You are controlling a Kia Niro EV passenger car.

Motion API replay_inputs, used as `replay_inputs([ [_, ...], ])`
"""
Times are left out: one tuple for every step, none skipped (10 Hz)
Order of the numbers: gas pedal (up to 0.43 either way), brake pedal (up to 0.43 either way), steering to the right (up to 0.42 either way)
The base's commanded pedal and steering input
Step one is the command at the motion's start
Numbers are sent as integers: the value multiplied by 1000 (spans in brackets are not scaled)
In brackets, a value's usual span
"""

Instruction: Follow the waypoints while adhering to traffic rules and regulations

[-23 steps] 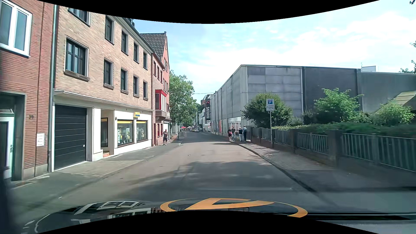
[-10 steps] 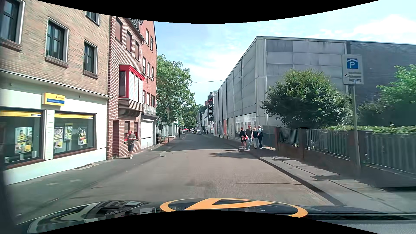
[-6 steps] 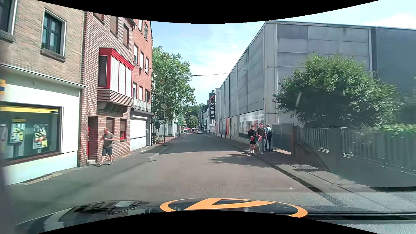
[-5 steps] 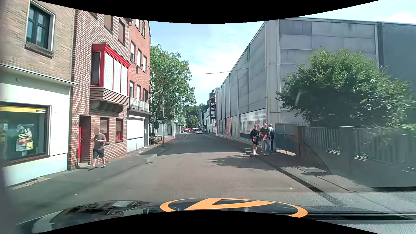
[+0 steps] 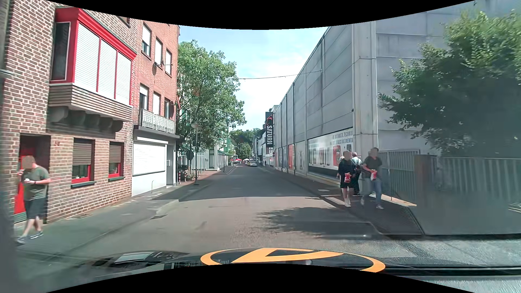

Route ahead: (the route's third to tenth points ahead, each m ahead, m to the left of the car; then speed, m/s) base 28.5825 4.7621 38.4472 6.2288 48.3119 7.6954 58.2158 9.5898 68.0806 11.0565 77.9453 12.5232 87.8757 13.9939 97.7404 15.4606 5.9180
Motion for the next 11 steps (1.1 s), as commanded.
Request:
replay_inputs([
  [0, 12, -21],
  [0, 12, -23],
  [0, 6, -25],
  [0, 12, -26],
  [0, 12, -26],
  [0, 12, -26],
  [0, 18, -26],
  [0, 12, -26],
  [0, 18, -26],
  [0, 18, -26],
  [0, 12, -26],
])
